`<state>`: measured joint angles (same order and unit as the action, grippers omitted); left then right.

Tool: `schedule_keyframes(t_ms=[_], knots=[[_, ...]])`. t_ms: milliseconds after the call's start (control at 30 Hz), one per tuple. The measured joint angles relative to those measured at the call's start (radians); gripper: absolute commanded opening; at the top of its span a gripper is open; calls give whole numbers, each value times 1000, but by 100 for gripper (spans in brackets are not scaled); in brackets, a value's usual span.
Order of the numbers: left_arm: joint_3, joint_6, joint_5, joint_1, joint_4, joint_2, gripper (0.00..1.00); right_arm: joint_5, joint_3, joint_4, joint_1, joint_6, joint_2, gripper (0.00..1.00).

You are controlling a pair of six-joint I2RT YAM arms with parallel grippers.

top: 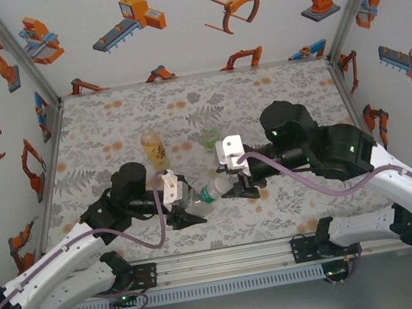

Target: Screw on the bottle caps

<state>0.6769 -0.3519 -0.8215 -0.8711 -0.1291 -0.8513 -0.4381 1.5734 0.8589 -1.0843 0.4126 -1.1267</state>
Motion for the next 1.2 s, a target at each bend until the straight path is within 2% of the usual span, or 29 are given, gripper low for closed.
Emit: schedule_keyframes(t_ms=[200,500,800,1033,1200], knots=[[0,0,0,0,0,0,0,-11,0,5,0,-1,-1,40],[0,-8,2,0,-1,8,0,-14,-3,-3,0,-44,0,37],[0,-42,27,0,-23,13,0,-10,-21,-11,0,-133,7,27],[0,-65,101,-6,-39,24,0,47,-36,-20,0,-237,8,19],[0,-60,171,-6,-35,29,0,135,-93,-79,1,-314,37,19]])
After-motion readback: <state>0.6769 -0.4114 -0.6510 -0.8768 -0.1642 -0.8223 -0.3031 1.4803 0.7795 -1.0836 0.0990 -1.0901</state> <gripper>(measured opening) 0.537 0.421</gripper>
